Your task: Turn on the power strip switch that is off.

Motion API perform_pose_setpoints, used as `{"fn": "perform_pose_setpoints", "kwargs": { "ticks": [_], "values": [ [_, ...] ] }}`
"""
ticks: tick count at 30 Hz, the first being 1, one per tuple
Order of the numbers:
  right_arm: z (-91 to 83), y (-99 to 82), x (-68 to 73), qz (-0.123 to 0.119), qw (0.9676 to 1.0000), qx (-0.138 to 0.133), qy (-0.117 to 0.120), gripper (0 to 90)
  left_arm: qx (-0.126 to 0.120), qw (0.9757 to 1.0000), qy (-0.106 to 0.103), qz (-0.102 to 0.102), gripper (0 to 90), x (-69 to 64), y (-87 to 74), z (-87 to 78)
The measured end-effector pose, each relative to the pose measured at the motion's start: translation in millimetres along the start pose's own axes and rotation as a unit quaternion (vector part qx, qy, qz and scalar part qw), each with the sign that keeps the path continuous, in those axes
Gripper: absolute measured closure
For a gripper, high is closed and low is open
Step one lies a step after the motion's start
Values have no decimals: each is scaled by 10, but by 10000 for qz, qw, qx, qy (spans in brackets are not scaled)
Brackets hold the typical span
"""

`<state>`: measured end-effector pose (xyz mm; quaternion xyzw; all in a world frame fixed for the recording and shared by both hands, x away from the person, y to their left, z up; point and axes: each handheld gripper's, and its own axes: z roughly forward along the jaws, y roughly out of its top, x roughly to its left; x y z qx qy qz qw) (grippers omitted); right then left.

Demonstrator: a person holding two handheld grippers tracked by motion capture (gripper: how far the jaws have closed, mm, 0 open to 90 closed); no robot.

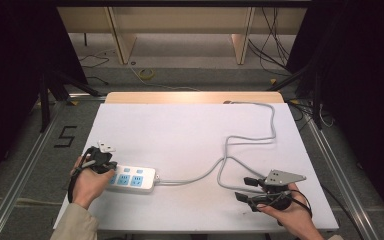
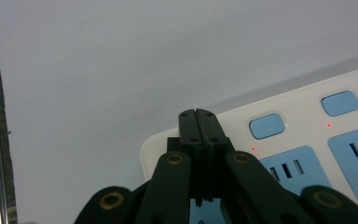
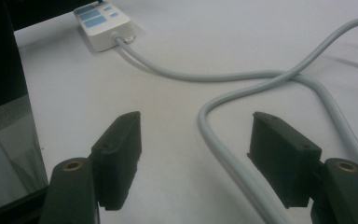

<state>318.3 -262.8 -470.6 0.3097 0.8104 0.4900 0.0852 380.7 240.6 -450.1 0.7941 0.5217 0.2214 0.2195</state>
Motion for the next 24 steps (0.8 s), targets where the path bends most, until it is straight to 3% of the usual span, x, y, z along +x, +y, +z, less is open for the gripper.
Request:
{"fn": "perform_pose_setpoints", "kwargs": {
  "ticks": [24],
  "values": [
    [0,1,2,-17,10000,4,-6,349,61,10000,17,-20,898,-11,-2,13]
  ]
}}
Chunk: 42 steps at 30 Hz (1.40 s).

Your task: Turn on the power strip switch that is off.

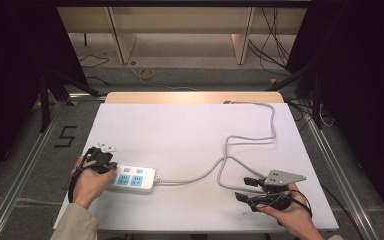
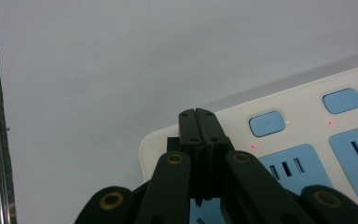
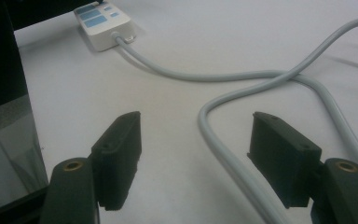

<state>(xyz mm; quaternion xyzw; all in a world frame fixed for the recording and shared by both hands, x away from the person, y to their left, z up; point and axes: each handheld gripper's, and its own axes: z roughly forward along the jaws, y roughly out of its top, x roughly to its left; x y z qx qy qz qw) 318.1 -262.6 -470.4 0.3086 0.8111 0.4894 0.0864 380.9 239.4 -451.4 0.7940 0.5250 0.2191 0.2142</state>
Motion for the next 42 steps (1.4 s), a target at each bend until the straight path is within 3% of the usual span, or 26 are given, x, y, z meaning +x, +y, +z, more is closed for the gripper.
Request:
{"fn": "perform_pose_setpoints", "kwargs": {
  "ticks": [22,42],
  "values": [
    [-4,3,4,-3,10000,-42,-5,349,57,9998,-94,-140,899,26,16,16],
    [-4,3,7,-12,10000,-40,-2,349,109,9998,-114,-109,900,32,29,19]
  ]
}}
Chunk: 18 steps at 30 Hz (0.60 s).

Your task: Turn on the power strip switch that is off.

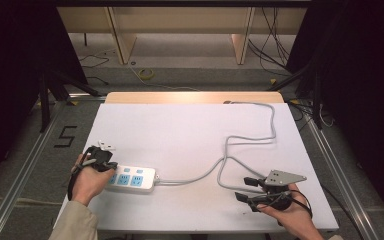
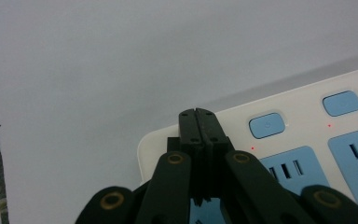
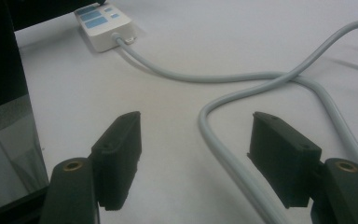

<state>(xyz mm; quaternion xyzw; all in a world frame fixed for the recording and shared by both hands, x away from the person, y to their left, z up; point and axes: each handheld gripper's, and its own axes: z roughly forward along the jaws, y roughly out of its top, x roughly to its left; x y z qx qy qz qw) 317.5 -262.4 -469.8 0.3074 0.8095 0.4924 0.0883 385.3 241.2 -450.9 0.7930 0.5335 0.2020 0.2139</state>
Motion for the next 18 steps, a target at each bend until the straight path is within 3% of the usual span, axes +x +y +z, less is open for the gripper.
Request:
{"fn": "perform_pose_setpoints", "kwargs": {
  "ticks": [18],
  "values": [
    [-2,0,3,-9,10000,-1,-6,349,35,10000,17,21,900,-5,11,5]
  ]
}}
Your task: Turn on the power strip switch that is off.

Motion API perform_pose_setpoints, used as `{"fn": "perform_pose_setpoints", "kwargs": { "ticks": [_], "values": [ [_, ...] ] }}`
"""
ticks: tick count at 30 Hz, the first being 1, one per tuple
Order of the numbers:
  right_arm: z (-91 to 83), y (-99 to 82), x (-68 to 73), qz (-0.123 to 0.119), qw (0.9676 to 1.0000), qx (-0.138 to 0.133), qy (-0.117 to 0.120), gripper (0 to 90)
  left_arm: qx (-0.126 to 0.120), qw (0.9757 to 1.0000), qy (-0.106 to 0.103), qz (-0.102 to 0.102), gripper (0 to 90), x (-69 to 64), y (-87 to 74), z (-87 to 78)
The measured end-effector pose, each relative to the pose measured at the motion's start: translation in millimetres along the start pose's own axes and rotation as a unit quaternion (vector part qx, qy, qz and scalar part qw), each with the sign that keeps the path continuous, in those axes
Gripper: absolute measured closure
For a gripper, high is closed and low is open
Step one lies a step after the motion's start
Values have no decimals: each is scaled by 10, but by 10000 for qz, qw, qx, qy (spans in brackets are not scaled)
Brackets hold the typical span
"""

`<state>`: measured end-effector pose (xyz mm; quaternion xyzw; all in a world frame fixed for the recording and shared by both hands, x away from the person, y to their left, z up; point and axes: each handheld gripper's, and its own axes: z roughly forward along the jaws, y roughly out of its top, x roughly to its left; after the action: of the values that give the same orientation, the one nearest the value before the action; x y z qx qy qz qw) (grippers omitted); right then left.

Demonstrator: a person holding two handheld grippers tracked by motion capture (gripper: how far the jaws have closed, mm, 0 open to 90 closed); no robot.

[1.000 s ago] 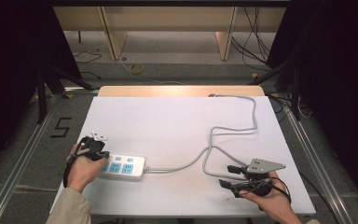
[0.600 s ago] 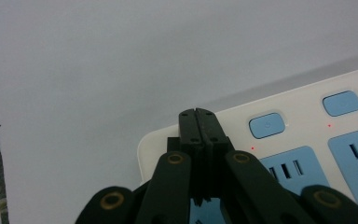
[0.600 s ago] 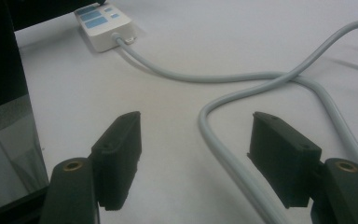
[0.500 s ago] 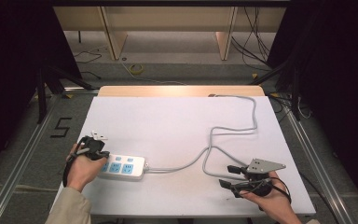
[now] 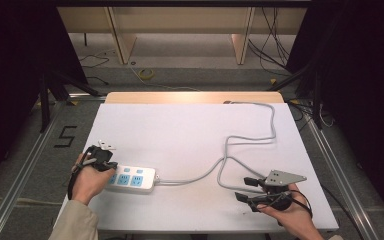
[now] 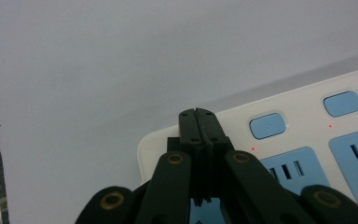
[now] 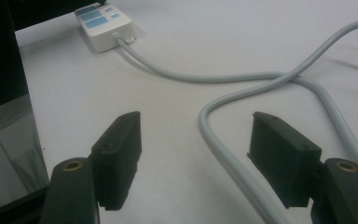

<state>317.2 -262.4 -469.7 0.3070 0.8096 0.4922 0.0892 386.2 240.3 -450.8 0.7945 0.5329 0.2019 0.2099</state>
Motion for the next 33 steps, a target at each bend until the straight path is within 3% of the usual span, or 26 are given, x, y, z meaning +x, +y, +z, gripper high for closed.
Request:
{"fn": "perform_pose_setpoints", "kwargs": {
  "ticks": [33],
  "values": [
    [-8,-2,2,-15,10000,0,5,349,23,9999,20,101,900,-6,-2,11]
  ]
}}
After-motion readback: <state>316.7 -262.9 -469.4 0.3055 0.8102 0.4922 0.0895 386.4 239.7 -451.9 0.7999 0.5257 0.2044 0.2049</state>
